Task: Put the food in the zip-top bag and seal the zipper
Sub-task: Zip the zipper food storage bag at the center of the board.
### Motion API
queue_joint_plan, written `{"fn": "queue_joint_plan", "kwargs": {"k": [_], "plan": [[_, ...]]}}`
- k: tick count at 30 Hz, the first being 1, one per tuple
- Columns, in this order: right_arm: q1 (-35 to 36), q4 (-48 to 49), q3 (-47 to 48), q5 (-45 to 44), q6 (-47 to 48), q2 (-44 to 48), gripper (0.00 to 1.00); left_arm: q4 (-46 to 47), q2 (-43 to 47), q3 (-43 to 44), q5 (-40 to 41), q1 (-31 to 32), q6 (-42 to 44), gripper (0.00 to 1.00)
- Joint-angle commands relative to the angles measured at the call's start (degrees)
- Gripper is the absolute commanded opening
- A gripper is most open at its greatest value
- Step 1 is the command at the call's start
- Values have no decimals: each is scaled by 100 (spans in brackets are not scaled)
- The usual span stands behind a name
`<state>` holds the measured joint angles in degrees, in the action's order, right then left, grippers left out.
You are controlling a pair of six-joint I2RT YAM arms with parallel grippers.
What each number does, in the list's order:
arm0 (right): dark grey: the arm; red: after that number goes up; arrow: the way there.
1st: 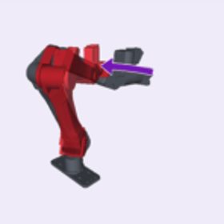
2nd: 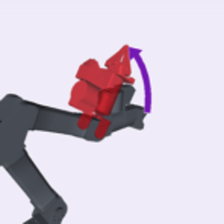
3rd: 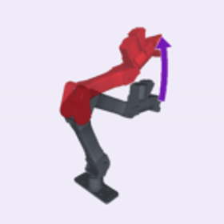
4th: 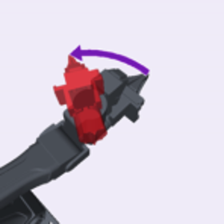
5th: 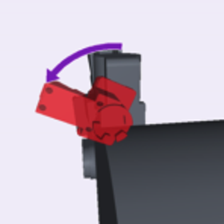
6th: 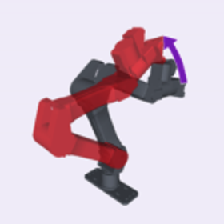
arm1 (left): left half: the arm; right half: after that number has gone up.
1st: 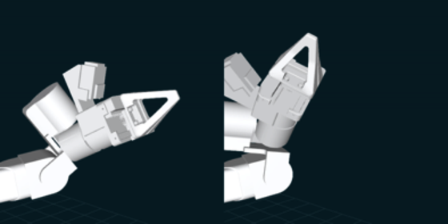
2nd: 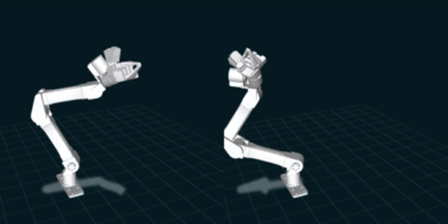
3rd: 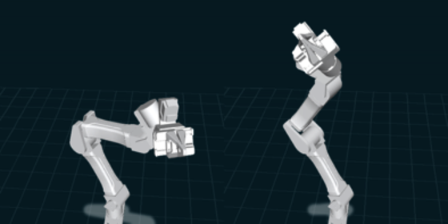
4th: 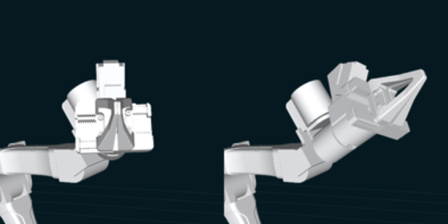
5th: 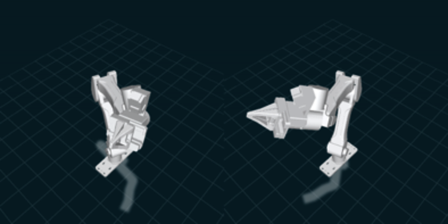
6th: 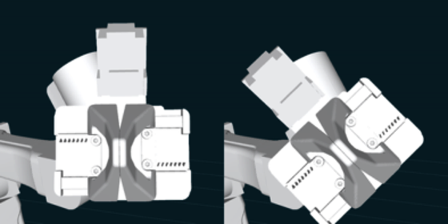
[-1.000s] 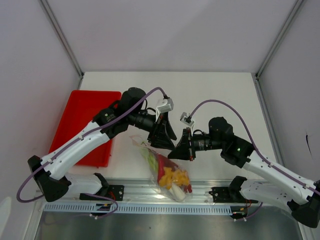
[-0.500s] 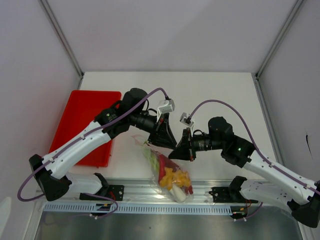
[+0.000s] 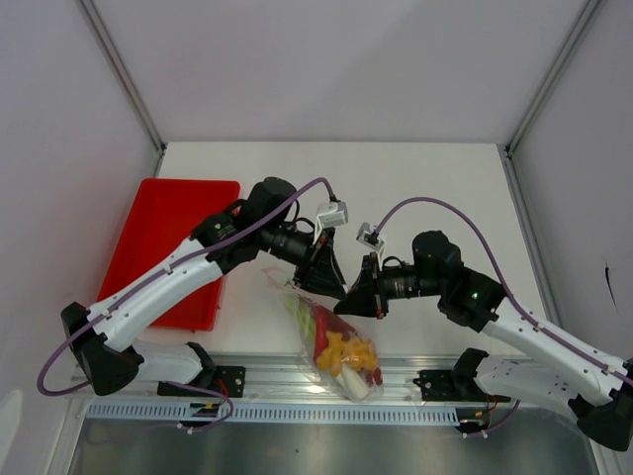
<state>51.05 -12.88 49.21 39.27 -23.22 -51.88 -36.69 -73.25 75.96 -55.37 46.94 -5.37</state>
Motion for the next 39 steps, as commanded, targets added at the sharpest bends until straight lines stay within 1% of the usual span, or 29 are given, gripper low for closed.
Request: {"fn": "queue_joint_plan", "kwargs": {"k": [1, 5, 7, 8, 9, 11, 16, 18, 23, 31, 39], "plan": [[28, 207, 352, 11, 90, 125, 0, -171, -49, 217, 88, 61, 167, 34], [54, 234, 335, 20, 107, 73, 0, -172, -58, 243, 53, 70, 185, 26], [98, 225, 317, -59, 142, 107, 0, -190, -84, 261, 62, 70, 176, 14], [116, 208, 317, -146, 177, 134, 0, -233, -93, 296, 88, 70, 176, 2], [151, 181, 317, -208, 195, 151, 0, -251, -101, 305, 88, 61, 176, 0], [204, 172, 308, -288, 248, 230, 0, -243, -119, 305, 62, 61, 167, 0], [309, 198, 203, -919, 380, 573, 0, -260, -110, 244, -61, 61, 229, 1], [309, 260, 142, -991, 371, 766, 0, -312, -101, 208, -131, 52, 317, 1], [327, 251, 150, -1062, 362, 819, 0, -198, -75, 155, -281, 44, 308, 1], [318, 234, 159, -1325, 310, 978, 0, -462, -31, 147, -202, 26, 457, 1], [318, 269, 62, -1720, 99, 952, 0, -445, 223, -169, -167, 17, 379, 1]]}}
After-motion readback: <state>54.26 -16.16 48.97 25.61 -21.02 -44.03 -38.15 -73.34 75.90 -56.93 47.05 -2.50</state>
